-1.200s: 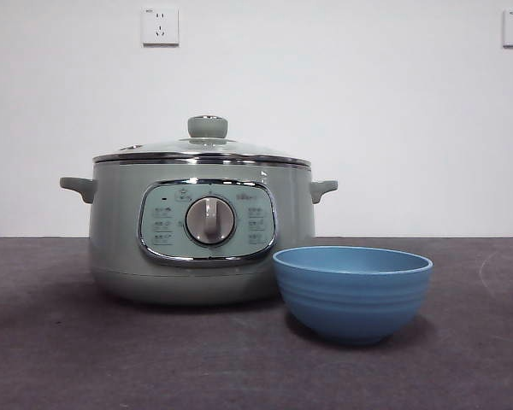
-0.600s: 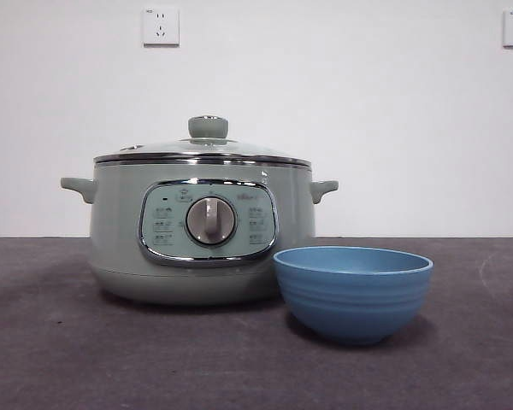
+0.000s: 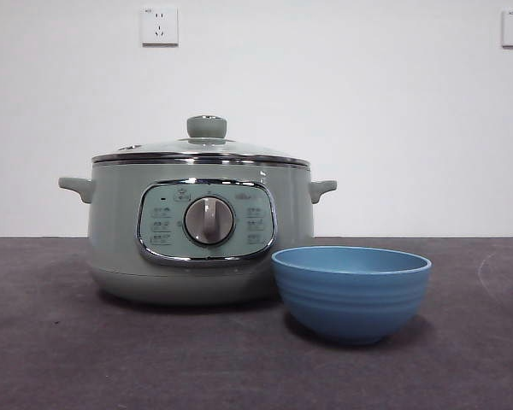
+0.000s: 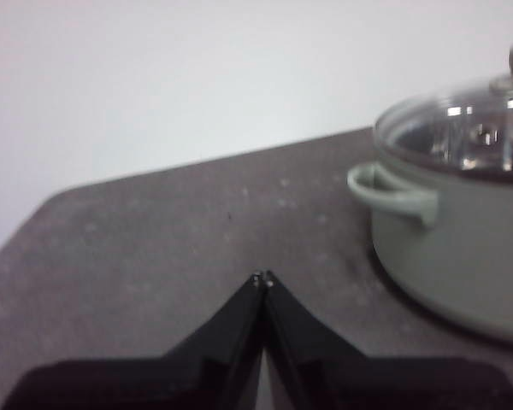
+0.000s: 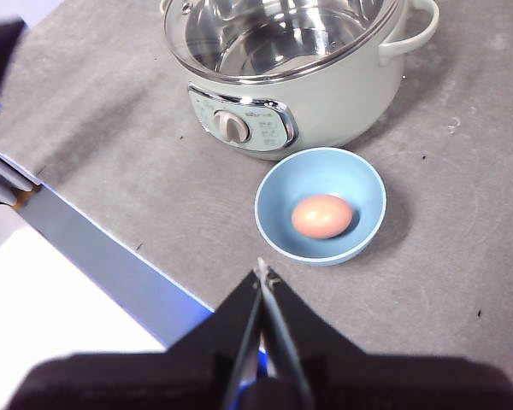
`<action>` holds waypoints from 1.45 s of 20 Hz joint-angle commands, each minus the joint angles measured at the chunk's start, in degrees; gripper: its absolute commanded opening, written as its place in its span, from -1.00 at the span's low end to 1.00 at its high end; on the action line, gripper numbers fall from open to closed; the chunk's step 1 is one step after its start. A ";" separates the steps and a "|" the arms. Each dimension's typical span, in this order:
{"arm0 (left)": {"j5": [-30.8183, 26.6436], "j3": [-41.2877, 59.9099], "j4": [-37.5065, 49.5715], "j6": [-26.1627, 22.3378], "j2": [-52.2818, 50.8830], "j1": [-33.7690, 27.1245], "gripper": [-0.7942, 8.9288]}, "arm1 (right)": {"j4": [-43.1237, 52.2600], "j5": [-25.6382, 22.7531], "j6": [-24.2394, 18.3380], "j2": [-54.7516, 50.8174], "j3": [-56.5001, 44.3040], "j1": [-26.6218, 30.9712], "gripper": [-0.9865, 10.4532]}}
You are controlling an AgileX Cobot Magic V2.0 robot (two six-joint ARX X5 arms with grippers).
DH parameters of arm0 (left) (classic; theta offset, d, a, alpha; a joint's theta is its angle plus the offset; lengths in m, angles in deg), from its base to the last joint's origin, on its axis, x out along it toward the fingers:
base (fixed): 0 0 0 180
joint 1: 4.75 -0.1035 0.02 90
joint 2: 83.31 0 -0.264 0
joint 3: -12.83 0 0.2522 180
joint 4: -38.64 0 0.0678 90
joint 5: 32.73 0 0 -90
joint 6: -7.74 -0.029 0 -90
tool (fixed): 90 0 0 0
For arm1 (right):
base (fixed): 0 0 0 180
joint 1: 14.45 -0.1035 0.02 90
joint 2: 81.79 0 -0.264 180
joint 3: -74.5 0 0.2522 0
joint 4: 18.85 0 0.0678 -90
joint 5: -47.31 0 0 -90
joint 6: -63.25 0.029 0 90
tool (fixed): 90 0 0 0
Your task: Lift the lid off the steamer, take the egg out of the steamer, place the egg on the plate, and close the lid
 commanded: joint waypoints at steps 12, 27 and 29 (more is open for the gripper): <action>-2.86 3.10 -8.74 6.16 -4.76 -0.48 -0.84 | 0.09 -0.07 0.17 -0.07 -0.39 -0.07 -0.82; -2.84 3.13 -8.74 6.16 -4.76 -0.46 -0.84 | 2.93 -5.68 -2.56 -1.38 -0.44 2.91 -0.83; -2.84 3.10 -8.74 6.16 -4.76 -0.46 -0.84 | 9.49 -4.94 -4.13 -3.56 -1.66 9.09 -0.82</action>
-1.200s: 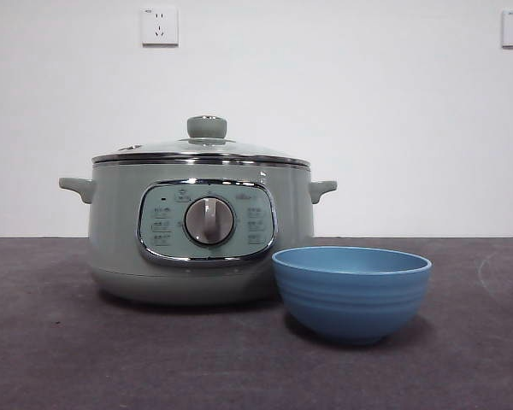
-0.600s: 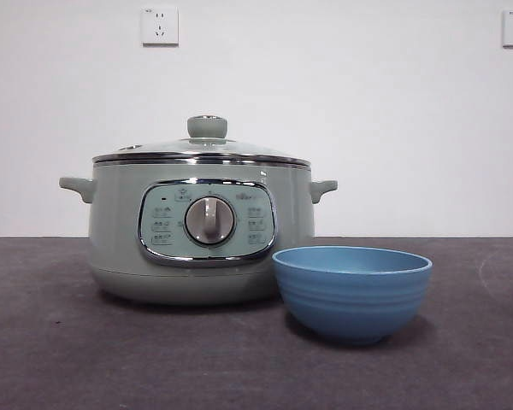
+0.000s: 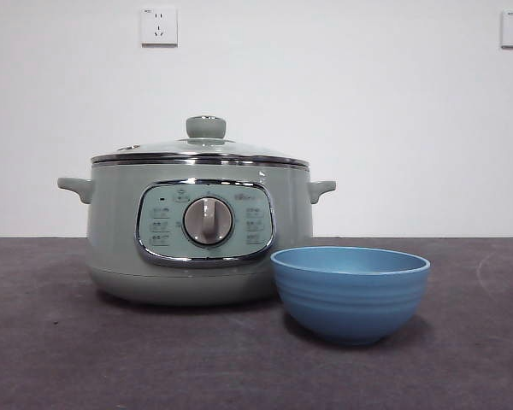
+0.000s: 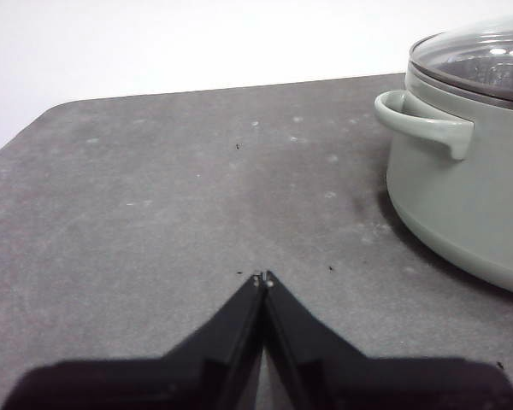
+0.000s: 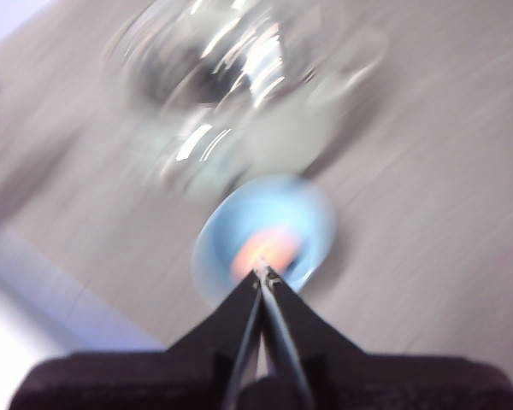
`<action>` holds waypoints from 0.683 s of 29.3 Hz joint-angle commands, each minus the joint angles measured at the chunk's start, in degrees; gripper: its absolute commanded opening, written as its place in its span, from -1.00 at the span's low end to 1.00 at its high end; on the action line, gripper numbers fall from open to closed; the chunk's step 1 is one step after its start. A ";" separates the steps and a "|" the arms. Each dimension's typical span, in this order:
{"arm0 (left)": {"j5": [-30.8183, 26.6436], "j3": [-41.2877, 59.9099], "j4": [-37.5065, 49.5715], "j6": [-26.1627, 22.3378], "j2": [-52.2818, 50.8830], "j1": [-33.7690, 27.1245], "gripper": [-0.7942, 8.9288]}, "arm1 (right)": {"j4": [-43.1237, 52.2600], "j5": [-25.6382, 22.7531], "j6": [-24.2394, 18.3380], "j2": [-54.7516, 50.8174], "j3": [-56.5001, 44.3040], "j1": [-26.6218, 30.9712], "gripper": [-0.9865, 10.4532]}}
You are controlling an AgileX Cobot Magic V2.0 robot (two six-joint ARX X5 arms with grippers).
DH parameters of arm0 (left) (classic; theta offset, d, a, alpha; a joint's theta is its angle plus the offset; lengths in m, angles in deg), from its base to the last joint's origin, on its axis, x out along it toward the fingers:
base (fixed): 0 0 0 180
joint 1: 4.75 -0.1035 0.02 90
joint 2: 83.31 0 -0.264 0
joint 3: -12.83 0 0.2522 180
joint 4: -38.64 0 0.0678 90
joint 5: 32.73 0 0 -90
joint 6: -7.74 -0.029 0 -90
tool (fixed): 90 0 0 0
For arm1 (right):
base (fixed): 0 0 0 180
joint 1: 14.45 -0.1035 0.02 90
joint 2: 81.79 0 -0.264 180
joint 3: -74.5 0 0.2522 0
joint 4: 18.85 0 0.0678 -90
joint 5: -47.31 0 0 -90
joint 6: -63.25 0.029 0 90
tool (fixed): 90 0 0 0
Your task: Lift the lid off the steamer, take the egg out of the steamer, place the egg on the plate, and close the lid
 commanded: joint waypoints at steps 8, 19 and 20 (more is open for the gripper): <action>0.11 0.83 0.26 0.59 -0.13 -0.22 -0.84 | 33.33 7.02 -7.17 -19.47 -27.89 26.95 -0.83; 0.11 0.81 0.26 0.59 -0.15 -0.22 -0.84 | 46.45 6.71 -3.37 -31.21 -50.93 28.44 -0.83; 0.11 0.83 0.26 0.59 -0.13 -0.20 -0.84 | 46.45 6.75 -3.19 -31.39 -51.65 28.44 -0.83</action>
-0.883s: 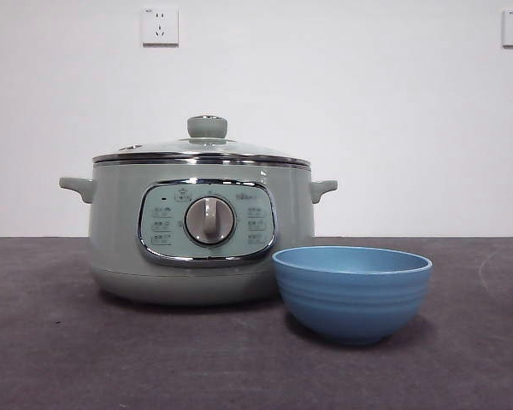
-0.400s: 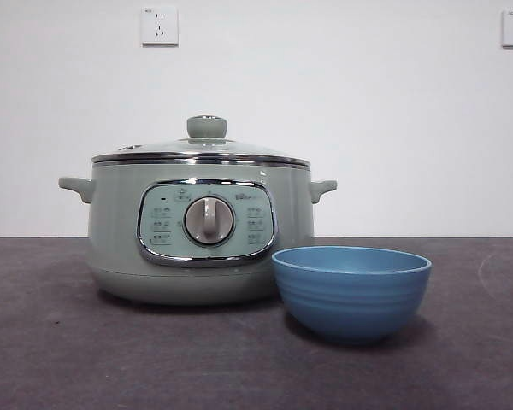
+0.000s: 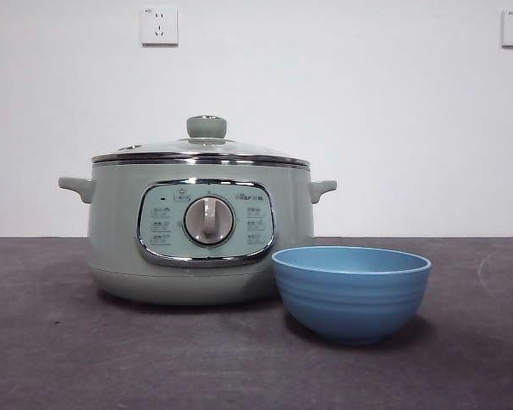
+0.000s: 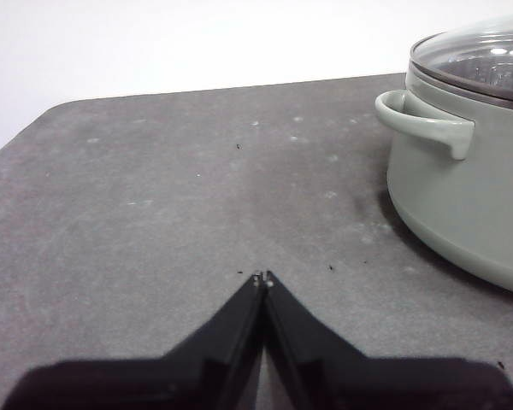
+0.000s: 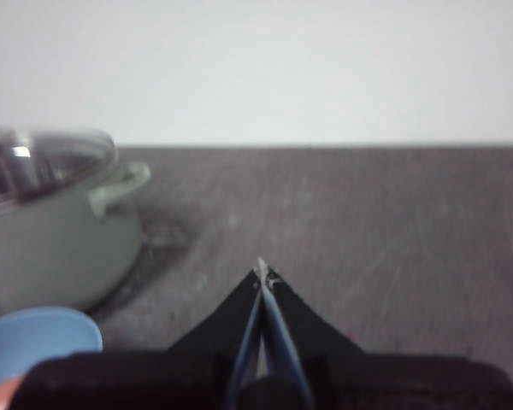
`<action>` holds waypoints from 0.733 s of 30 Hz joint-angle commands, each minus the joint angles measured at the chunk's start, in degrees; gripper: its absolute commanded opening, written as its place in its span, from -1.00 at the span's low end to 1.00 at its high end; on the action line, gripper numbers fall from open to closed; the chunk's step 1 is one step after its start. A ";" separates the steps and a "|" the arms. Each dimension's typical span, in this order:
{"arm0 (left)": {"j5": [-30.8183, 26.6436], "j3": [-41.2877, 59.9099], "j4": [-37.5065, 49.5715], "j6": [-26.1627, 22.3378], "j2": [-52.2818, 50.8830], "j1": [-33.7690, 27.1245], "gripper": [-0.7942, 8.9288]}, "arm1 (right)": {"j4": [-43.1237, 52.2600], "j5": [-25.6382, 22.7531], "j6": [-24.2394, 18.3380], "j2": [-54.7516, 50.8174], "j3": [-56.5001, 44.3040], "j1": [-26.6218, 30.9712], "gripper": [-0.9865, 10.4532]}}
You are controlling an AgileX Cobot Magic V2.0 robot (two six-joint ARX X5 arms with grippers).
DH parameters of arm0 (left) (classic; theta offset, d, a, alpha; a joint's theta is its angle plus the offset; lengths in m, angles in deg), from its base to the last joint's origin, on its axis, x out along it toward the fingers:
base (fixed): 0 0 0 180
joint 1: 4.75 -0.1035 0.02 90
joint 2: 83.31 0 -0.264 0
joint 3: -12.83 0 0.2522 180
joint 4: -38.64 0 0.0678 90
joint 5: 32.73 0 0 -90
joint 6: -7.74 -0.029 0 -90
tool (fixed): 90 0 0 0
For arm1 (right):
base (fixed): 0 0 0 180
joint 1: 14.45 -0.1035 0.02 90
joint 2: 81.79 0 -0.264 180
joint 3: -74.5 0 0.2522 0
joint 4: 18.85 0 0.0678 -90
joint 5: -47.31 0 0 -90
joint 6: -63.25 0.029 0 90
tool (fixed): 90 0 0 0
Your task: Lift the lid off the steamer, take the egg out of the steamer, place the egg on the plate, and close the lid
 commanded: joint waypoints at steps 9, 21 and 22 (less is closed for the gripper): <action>0.11 0.81 0.26 0.59 -0.13 -0.22 -0.84 | -3.96 -0.17 1.29 -1.53 -3.30 0.02 -0.83; 0.11 0.81 0.26 0.59 -0.13 -0.22 -0.84 | -4.90 -0.13 1.53 -1.51 -3.30 -0.09 -0.82; 0.11 0.83 0.26 0.59 -0.13 -0.22 -0.84 | -4.90 -0.13 1.53 -1.51 -3.30 -0.09 -0.83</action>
